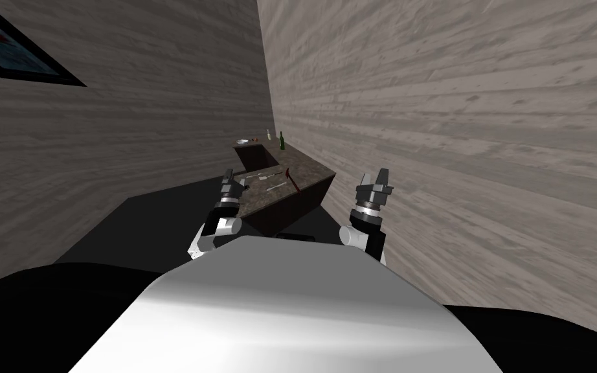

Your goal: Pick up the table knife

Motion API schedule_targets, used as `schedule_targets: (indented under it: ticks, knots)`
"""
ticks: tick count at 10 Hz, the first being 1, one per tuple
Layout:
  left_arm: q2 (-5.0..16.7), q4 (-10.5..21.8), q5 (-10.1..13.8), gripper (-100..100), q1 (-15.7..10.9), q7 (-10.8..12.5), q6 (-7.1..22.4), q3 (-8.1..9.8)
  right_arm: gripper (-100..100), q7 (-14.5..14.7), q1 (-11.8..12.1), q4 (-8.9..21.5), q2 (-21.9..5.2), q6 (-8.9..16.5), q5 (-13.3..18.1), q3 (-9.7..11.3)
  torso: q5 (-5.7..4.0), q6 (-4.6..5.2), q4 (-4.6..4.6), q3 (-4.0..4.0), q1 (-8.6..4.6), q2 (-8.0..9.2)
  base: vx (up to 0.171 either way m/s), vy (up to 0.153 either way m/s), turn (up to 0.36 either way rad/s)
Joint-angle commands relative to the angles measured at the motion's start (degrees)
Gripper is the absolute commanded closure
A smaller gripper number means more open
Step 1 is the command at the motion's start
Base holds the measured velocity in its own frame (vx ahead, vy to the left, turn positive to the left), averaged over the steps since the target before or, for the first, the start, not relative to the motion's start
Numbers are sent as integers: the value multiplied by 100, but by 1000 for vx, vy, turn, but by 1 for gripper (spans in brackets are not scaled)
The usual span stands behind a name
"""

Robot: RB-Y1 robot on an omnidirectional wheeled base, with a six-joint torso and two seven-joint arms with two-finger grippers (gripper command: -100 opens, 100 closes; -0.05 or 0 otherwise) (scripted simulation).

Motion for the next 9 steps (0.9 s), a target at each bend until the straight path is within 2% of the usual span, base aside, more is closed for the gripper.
schedule_targets:
  ticks: [1,2,3,4,5,6,8,9]
  knots:
    - [55,3,98,-100,-35,58,261,54,0,0,0,0,0,0,0,0,0,0,0,0,0,0,-6,31,-29]
    - [205,82,315,-100,-94,185,422,167,0,0,0,0,0,0,0,0,0,0,0,0,-1,-1,-7,28,-58]
    - [205,82,315,-100,-94,185,587,167,0,0,0,0,0,0,0,0,-1,0,0,0,-2,1,-5,23,-35]
    - [358,165,540,-100,-153,321,772,281,0,0,0,0,0,0,0,0,-1,-1,0,0,-4,0,-3,24,-71]
    - [358,165,540,-100,-153,321,938,281,0,0,0,0,0,0,0,0,-1,0,0,-1,-3,-1,0,25,-31]
    - [513,254,770,-100,-209,463,1107,395,0,0,0,0,0,0,0,0,-1,-1,0,-1,-4,-2,3,24,-63]
    - [513,254,770,-100,-209,463,1322,395,0,0,0,0,0,0,0,0,0,-1,-1,-2,-4,-3,0,17,-15]
    - [669,347,1003,-100,-263,612,1513,509,0,0,0,0,0,0,0,0,-1,-1,-1,-2,-9,-3,-1,10,-69]
